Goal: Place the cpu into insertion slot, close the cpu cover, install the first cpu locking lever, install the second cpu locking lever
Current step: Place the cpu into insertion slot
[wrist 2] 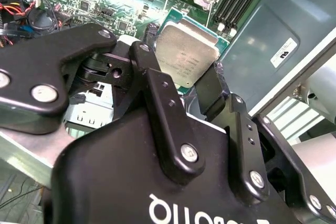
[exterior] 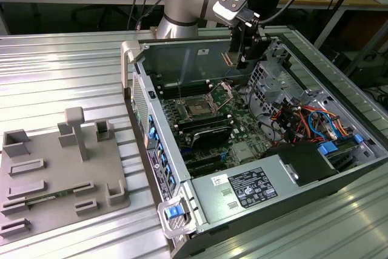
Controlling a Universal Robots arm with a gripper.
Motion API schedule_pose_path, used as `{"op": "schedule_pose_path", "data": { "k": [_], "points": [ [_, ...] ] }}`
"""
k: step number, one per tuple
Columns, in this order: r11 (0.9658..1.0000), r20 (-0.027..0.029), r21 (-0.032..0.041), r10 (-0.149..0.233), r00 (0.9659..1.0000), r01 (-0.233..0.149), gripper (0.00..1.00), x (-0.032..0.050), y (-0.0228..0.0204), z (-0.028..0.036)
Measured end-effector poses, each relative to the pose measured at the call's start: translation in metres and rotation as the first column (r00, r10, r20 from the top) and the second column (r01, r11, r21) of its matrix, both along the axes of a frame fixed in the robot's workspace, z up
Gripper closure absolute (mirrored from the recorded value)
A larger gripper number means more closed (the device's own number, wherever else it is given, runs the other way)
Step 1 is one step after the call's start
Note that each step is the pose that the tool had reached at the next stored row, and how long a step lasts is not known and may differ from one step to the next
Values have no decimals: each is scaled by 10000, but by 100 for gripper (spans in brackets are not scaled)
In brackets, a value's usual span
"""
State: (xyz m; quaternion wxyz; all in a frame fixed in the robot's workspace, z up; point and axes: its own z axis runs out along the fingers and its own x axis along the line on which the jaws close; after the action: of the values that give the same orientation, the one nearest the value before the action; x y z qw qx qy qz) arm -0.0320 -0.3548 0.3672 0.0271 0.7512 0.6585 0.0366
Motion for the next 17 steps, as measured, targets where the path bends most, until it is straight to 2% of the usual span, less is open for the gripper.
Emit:
{"op": "schedule_pose_path", "data": {
  "k": [7, 12, 15, 17],
  "points": [
    [10000, 0, 1, -66, 10000, 66, 45, 0, 0, -1],
    [9991, 0, 0, -430, 9991, 430, 45, -12, 1, 0],
    [9996, 1, 0, -287, 9996, 287, 45, -23, 0, -2],
    [10000, 3, 1, -54, 10000, 54, 45, -24, 0, -4]
  ]
}}
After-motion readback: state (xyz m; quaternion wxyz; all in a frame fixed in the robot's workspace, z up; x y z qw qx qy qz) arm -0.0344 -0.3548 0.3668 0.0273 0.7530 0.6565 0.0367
